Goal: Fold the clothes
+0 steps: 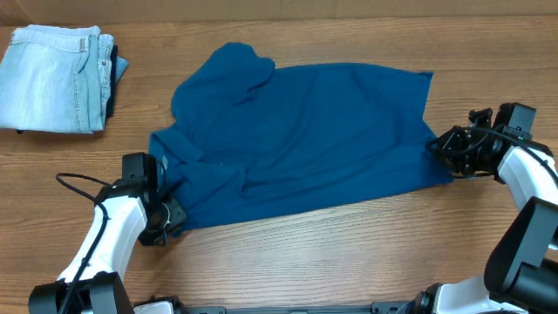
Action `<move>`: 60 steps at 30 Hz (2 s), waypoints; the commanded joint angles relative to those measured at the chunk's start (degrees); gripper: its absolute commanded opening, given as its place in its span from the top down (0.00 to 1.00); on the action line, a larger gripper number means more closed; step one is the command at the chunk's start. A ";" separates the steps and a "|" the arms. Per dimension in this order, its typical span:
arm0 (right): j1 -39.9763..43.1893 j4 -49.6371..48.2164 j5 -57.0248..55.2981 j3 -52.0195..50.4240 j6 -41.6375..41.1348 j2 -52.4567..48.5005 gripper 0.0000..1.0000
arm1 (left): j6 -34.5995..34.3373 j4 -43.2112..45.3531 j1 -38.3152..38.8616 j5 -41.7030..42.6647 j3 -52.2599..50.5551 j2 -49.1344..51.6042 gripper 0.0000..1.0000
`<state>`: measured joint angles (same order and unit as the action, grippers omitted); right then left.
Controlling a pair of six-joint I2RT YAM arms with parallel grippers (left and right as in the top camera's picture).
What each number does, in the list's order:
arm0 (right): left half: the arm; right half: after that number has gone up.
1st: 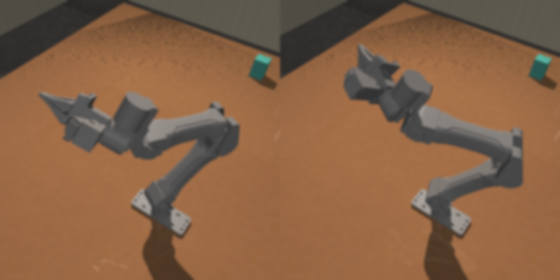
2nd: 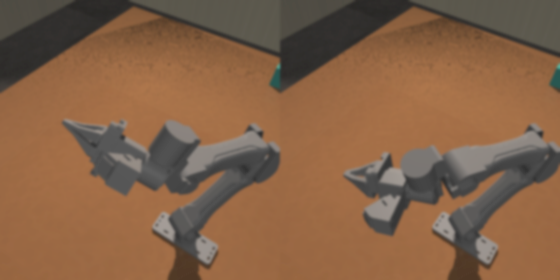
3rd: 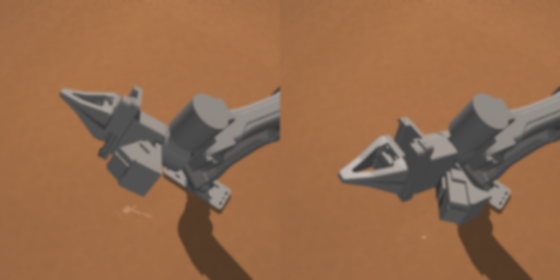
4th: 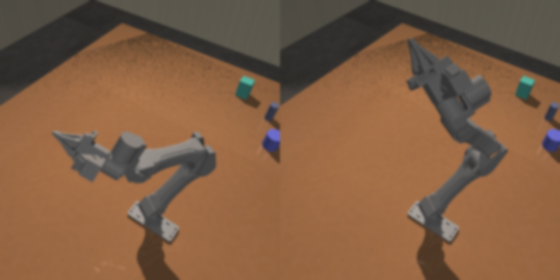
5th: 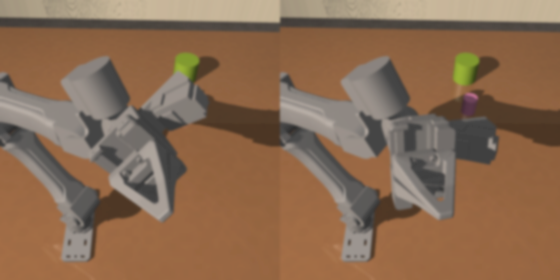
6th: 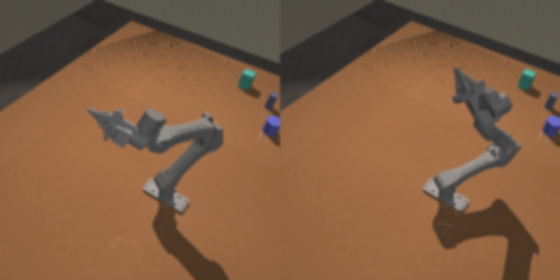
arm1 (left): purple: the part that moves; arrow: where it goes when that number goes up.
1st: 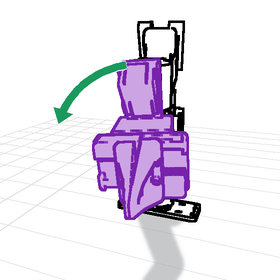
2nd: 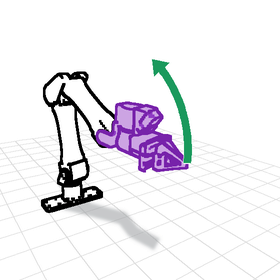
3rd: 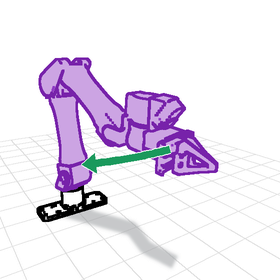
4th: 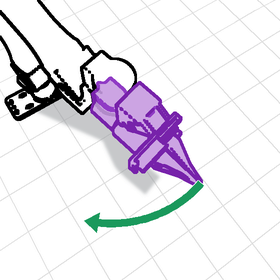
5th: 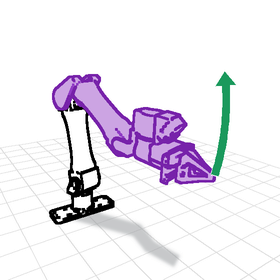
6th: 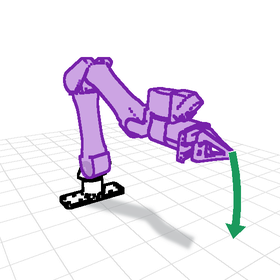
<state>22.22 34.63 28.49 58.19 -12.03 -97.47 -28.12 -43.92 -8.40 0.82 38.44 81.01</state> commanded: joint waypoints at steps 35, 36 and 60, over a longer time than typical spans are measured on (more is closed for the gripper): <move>5.35 8.00 -28.57 -6.71 -17.55 -1.84 0.73 | 1.33 -1.81 -0.70 -1.14 1.18 0.20 0.88; 5.25 7.43 -27.80 -6.71 -17.09 -1.84 0.70 | 1.33 -1.70 -0.70 -1.11 1.18 0.17 0.88; 3.48 -1.73 -2.91 -1.86 -5.66 17.68 0.33 | 8.41 -15.50 0.59 7.69 21.46 -4.59 0.57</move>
<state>26.48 32.82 23.97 55.70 -19.22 -79.72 -20.78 -58.15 -8.23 8.38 59.48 76.62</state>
